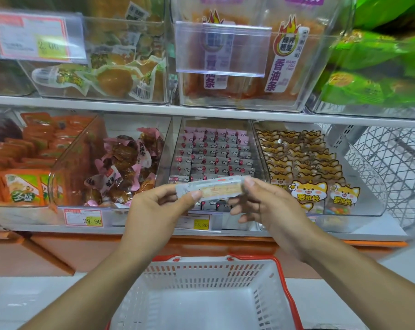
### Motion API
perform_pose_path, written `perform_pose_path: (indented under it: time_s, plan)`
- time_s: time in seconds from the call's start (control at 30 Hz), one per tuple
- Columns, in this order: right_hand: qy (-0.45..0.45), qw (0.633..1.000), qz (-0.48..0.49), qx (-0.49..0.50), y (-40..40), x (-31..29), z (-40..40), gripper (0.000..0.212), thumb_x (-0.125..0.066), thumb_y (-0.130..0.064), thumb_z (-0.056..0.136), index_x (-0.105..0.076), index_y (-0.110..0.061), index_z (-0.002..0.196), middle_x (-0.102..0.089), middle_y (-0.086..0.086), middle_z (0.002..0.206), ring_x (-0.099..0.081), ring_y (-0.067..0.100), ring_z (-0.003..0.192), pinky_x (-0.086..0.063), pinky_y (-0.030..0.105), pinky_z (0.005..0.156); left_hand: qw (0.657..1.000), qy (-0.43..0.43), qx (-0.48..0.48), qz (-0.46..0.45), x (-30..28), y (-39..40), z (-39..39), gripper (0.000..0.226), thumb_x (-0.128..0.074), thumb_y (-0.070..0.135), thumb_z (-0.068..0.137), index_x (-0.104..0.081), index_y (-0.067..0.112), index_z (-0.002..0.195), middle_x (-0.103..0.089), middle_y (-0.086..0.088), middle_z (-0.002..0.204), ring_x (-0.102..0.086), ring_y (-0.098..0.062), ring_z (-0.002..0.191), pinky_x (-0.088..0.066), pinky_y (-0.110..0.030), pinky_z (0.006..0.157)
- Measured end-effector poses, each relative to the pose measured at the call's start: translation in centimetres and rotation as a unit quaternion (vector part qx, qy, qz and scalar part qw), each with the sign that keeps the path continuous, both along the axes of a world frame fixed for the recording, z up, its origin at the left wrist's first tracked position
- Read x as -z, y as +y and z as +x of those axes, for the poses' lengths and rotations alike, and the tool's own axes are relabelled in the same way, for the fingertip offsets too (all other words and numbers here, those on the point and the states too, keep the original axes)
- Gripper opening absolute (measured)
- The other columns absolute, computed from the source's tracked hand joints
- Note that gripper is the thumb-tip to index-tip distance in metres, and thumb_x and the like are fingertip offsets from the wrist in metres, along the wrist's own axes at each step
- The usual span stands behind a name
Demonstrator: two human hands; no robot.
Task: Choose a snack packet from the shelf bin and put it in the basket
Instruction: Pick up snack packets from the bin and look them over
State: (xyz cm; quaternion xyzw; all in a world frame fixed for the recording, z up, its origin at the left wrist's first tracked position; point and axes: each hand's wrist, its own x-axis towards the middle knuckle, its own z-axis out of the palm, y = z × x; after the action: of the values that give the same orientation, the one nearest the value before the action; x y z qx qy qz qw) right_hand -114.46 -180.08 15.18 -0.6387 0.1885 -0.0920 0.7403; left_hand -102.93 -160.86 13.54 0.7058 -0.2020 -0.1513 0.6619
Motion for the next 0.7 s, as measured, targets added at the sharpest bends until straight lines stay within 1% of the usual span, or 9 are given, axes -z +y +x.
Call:
perform_pose_path:
  time_s: [0.07,0.17,0.23,0.3,0.37,0.47,0.57,0.63,0.7]
  plan:
    - [-0.003,0.999,-0.024,0.025,-0.04,0.18,0.01,0.033,-0.056,-0.033,0.098,-0.072,-0.014,0.119,-0.076,0.009,0.092,-0.069,0.017,0.08,-0.057,0.025,0.068,0.999,0.043,-0.012,0.003,0.33,-0.06,0.21,0.034,-0.082,0.052,0.066,-0.081,0.028,0.089,-0.08,-0.002,0.084,-0.077,-0.019,0.079,-0.062,-0.026,0.071]
    - [0.001,0.996,-0.028,0.082,-0.09,0.46,0.02,0.02,-0.064,-0.024,0.096,-0.074,-0.01,0.106,-0.075,0.007,0.082,-0.068,0.015,0.073,-0.058,0.022,0.066,0.995,0.097,-0.014,-0.003,0.63,-0.19,0.34,0.049,-0.084,0.055,0.062,-0.076,0.015,0.09,-0.079,-0.009,0.082,-0.078,-0.025,0.077,-0.061,-0.024,0.064]
    - [0.008,0.995,-0.014,0.101,-0.2,0.38,0.01,0.015,-0.068,-0.023,0.093,-0.075,-0.009,0.096,-0.073,0.004,0.076,-0.067,0.014,0.069,-0.058,0.021,0.064,0.995,0.102,-0.006,0.02,0.76,-0.18,0.5,0.052,-0.08,0.061,0.064,-0.073,0.015,0.087,-0.079,-0.006,0.08,-0.076,-0.02,0.071,-0.059,-0.022,0.062]
    - [0.017,0.994,0.013,0.107,-0.29,0.19,0.04,0.012,-0.07,-0.023,0.092,-0.075,-0.012,0.089,-0.07,0.002,0.073,-0.066,0.012,0.066,-0.058,0.022,0.063,0.993,0.114,0.013,0.032,0.84,-0.2,0.61,0.049,-0.076,0.063,0.067,-0.072,0.017,0.082,-0.075,-0.003,0.074,-0.069,-0.014,0.062,-0.056,-0.021,0.059]
    - [0.028,0.992,0.052,0.112,-0.39,0.0,0.17,0.011,-0.069,-0.023,0.093,-0.073,-0.013,0.089,-0.069,0.001,0.071,-0.065,0.011,0.064,-0.057,0.022,0.06,0.989,0.145,0.03,0.014,0.81,-0.23,0.72,0.045,-0.075,0.059,0.069,-0.073,0.017,0.085,-0.072,-0.003,0.074,-0.063,-0.012,0.06,-0.055,-0.022,0.06]
    - [0.038,0.988,0.094,0.113,-0.51,-0.33,0.34,0.009,-0.067,-0.022,0.095,-0.069,-0.013,0.093,-0.068,-0.001,0.07,-0.064,0.01,0.063,-0.055,0.022,0.057,0.983,0.178,0.036,-0.022,0.55,-0.36,0.86,0.034,-0.072,0.042,0.082,-0.072,0.012,0.097,-0.071,-0.002,0.075,-0.06,-0.01,0.059,-0.054,-0.021,0.057]
    - [0.034,0.985,0.116,0.124,-0.47,-0.23,0.4,0.007,-0.063,-0.018,0.098,-0.068,-0.013,0.096,-0.067,-0.002,0.067,-0.065,0.009,0.061,-0.054,0.021,0.055,0.986,0.165,0.004,-0.034,0.48,-0.63,0.67,0.014,-0.063,0.024,0.098,-0.069,0.012,0.094,-0.071,-0.001,0.071,-0.06,-0.008,0.056,-0.053,-0.019,0.054]
    - [0.031,0.985,0.117,0.126,-0.36,-0.06,0.47,0.008,-0.061,-0.016,0.099,-0.068,-0.013,0.096,-0.067,-0.003,0.066,-0.065,0.009,0.059,-0.054,0.021,0.054,0.986,0.161,-0.016,-0.035,0.51,-0.8,0.43,0.014,-0.06,0.022,0.1,-0.066,0.013,0.091,-0.07,0.0,0.068,-0.059,-0.007,0.055,-0.052,-0.018,0.053]
    - [0.031,0.985,0.121,0.12,-0.23,-0.05,0.52,0.008,-0.061,-0.017,0.098,-0.069,-0.013,0.099,-0.068,0.0,0.072,-0.066,0.01,0.062,-0.055,0.022,0.054,0.984,0.172,-0.024,-0.03,0.49,-0.81,0.29,0.015,-0.06,0.022,0.101,-0.066,0.014,0.09,-0.069,0.002,0.067,-0.061,-0.008,0.057,-0.054,-0.019,0.056]
